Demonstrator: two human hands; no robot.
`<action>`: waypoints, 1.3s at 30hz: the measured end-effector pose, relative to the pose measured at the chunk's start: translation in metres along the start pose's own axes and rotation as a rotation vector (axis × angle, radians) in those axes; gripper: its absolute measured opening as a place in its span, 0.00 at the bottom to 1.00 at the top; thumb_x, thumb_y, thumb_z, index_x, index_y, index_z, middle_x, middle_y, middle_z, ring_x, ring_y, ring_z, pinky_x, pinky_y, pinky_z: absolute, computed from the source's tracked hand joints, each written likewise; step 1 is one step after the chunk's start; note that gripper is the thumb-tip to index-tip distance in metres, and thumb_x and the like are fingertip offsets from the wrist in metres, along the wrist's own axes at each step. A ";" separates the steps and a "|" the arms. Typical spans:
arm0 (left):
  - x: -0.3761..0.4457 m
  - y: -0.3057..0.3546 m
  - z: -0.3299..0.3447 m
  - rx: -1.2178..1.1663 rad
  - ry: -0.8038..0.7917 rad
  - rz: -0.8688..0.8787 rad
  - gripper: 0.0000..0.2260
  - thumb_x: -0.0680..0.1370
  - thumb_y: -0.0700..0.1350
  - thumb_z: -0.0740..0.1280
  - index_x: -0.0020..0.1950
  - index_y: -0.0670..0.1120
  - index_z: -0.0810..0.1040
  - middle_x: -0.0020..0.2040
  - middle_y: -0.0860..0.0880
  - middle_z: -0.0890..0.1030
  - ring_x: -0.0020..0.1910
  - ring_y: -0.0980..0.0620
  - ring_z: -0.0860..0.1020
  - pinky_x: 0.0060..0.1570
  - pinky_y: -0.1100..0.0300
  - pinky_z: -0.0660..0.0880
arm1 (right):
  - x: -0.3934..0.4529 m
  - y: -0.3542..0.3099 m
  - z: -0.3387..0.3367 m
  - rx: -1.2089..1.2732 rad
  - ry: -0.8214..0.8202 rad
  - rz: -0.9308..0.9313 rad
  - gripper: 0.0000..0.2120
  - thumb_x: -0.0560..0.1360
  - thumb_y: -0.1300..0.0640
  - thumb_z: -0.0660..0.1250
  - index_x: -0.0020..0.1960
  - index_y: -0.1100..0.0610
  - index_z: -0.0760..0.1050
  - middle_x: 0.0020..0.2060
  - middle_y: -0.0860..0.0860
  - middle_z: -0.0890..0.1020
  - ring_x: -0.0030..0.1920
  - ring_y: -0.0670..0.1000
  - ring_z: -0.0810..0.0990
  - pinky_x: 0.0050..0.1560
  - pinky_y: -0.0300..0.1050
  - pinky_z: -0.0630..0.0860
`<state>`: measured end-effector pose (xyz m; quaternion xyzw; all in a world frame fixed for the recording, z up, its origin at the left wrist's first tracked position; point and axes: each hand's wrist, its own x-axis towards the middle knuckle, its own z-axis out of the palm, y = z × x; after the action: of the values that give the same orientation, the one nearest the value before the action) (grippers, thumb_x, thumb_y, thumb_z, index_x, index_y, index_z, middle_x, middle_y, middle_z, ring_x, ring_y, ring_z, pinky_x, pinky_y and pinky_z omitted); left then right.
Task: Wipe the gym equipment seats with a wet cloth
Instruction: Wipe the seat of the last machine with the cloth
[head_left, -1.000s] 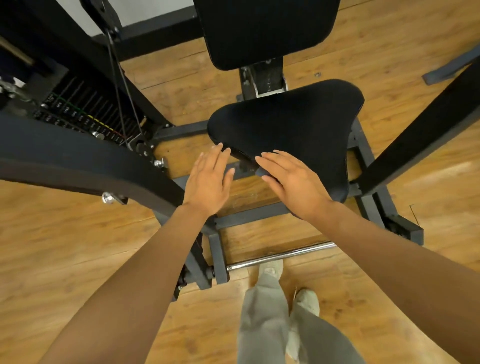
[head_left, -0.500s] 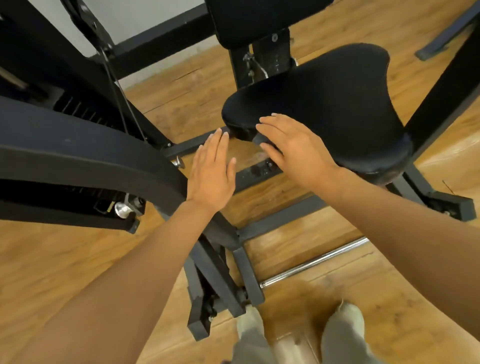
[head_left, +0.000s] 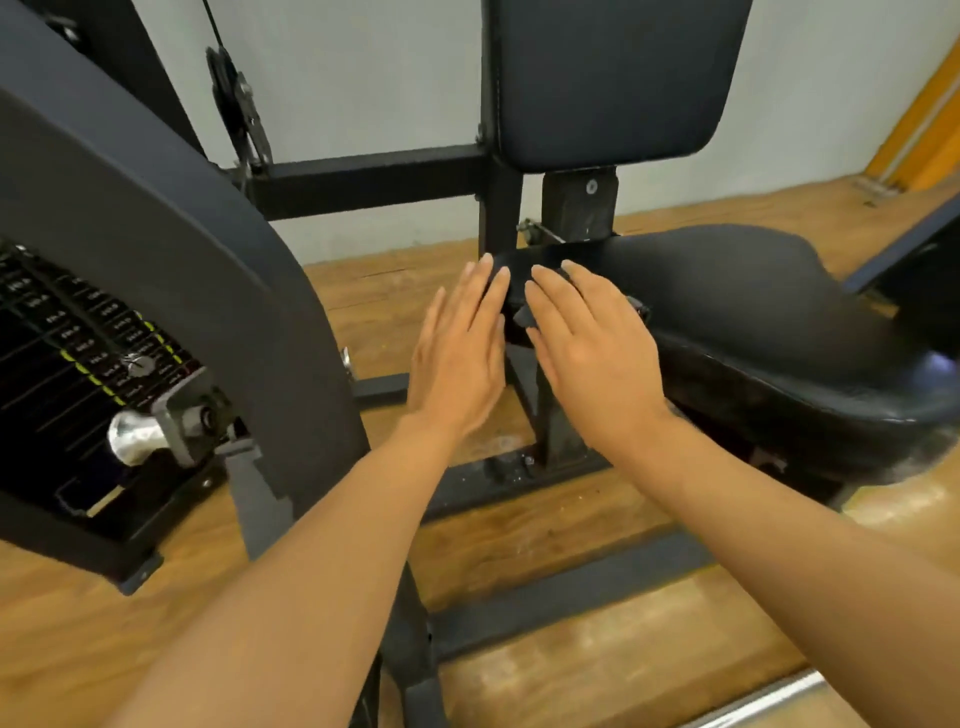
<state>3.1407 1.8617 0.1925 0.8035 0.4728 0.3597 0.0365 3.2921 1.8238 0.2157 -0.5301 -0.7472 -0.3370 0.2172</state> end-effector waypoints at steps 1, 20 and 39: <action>0.001 -0.002 0.005 -0.030 0.034 0.012 0.21 0.84 0.44 0.54 0.78 0.44 0.63 0.79 0.46 0.61 0.79 0.52 0.55 0.78 0.52 0.51 | 0.000 -0.001 0.005 -0.016 0.021 -0.022 0.17 0.80 0.60 0.67 0.67 0.67 0.75 0.65 0.62 0.78 0.66 0.63 0.76 0.66 0.59 0.74; 0.002 -0.008 0.033 -0.385 0.157 0.010 0.21 0.86 0.41 0.53 0.79 0.47 0.59 0.79 0.49 0.61 0.79 0.58 0.52 0.78 0.60 0.51 | -0.019 0.004 0.012 -0.492 -0.045 -0.265 0.27 0.82 0.62 0.39 0.81 0.60 0.51 0.80 0.57 0.52 0.80 0.60 0.50 0.79 0.56 0.46; 0.004 -0.006 0.044 -0.485 0.186 0.012 0.21 0.86 0.42 0.52 0.80 0.45 0.57 0.76 0.58 0.55 0.73 0.74 0.42 0.79 0.54 0.50 | -0.002 -0.014 0.033 -0.524 0.055 -0.122 0.24 0.84 0.58 0.44 0.79 0.61 0.57 0.78 0.55 0.62 0.78 0.56 0.59 0.79 0.52 0.52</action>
<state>3.1651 1.8806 0.1597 0.7374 0.3695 0.5353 0.1824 3.2810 1.8440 0.1886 -0.5129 -0.6588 -0.5456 0.0720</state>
